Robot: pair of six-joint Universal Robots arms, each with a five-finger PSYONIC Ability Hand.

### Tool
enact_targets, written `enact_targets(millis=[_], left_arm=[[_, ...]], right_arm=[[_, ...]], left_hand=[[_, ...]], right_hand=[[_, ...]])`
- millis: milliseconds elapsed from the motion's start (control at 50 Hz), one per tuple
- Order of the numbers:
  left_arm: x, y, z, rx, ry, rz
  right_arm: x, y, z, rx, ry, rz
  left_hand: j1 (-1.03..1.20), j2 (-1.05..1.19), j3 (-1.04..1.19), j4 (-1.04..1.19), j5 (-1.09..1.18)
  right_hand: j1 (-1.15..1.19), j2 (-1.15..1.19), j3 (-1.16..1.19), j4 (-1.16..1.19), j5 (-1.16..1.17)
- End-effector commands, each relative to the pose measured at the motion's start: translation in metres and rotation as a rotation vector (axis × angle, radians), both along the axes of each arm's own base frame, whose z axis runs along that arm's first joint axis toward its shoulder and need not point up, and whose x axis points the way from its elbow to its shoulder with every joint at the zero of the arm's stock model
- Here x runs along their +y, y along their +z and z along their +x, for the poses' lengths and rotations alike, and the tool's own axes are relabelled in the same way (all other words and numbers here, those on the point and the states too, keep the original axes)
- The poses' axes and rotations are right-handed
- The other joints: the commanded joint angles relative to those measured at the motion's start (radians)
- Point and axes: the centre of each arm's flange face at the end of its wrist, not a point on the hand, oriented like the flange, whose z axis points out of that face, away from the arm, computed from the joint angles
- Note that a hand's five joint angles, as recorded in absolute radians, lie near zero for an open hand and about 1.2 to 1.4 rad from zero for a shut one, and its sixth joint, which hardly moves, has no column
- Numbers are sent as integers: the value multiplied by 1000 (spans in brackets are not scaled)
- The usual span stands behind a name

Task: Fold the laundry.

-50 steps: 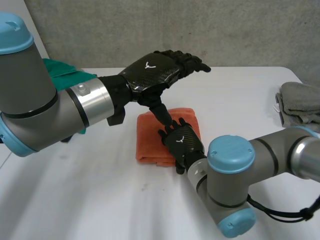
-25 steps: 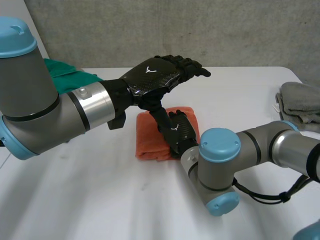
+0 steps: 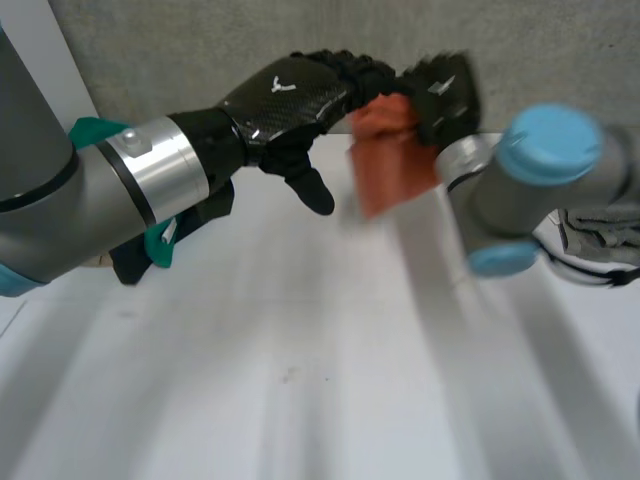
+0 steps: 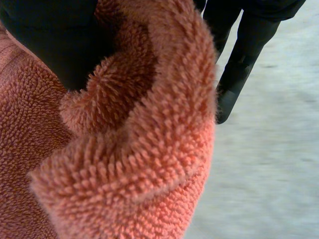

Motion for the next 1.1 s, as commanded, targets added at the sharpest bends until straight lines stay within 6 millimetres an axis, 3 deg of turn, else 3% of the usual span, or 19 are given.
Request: enact_targets(millis=[20,60,80,140,160,220,260,380,520,540,580,600,720,820,880,1000,1040,1060,1100], left_arm=[[-1,13,0,37,27,-15],[0,13,-1,45,23,-11],[0,13,-1,53,20,-5],[0,11,-2,60,16,8],[0,10,-2,62,15,18],[1,6,-3,59,13,30],[1,0,-4,50,11,45],[5,-10,-8,35,-2,74],[5,-14,-7,27,1,83],[5,-14,-7,28,-1,82],[6,-13,-7,30,-1,81],[6,-12,-8,30,-3,80],[9,-6,-7,40,-7,65],[13,-6,-10,37,-17,69],[18,-6,-11,37,-28,69],[20,-4,-12,40,-31,65],[20,-2,-12,44,-32,62],[22,3,-13,53,-37,46],[24,10,-15,66,-39,25]], right_arm=[[-59,44,-92,-17,-170,-106],[-72,45,-115,-5,-195,-118],[-84,42,-138,11,-214,-120],[-101,32,-170,46,-230,-117],[-112,15,-189,69,-230,-94],[-128,-21,-218,104,-221,-36],[-137,-57,-245,134,-216,27],[-134,-135,-298,208,-208,188],[-115,-159,-325,310,-175,228],[-112,-157,-324,314,-167,228],[-111,-152,-324,313,-174,225],[-110,-147,-324,312,-180,224],[-92,-92,-331,228,-254,238],[-73,-67,-349,171,-321,285],[-59,-50,-372,148,-425,342],[-39,4,-457,141,-839,363],[-38,23,-470,180,-937,328],[-39,45,-481,226,-1027,264],[-41,61,-484,248,-1078,201]], left_hand=[[-14,-27,-33,-25,-43],[-14,-27,-33,-25,-43],[-14,-27,-33,-25,-43],[-14,-27,-33,-25,-43],[-14,-27,-33,-25,-43],[-14,-27,-33,-25,-43],[-14,-27,-33,-25,-43],[-14,-27,-33,-25,-43],[-14,-27,-33,-25,-43],[-14,-27,-33,-25,-43],[-14,-27,-33,-25,-43],[-14,-27,-33,-25,-43],[-14,-27,-33,-25,-43],[-14,-27,-33,-25,-43],[-14,-27,-33,-25,-43],[-14,-27,-33,-25,-43],[-14,-27,-33,-25,-43],[-14,-27,-33,-25,-43],[-14,-27,-33,-25,-43]], right_hand=[[371,253,240,202,321],[371,253,240,202,321],[371,253,240,202,321],[371,253,240,202,321],[371,253,240,202,321],[371,253,240,202,321],[371,253,240,202,321],[371,253,240,202,321],[371,253,240,202,321],[186,68,55,17,136],[-634,-752,-765,-803,-684],[-851,-968,-982,-1019,-901],[-851,-968,-982,-1019,-901],[-851,-968,-982,-1019,-901],[-851,-968,-982,-1019,-901],[-851,-968,-982,-1019,-901],[-851,-968,-982,-1019,-901],[-851,-968,-982,-1019,-901],[-851,-968,-982,-1019,-901]])
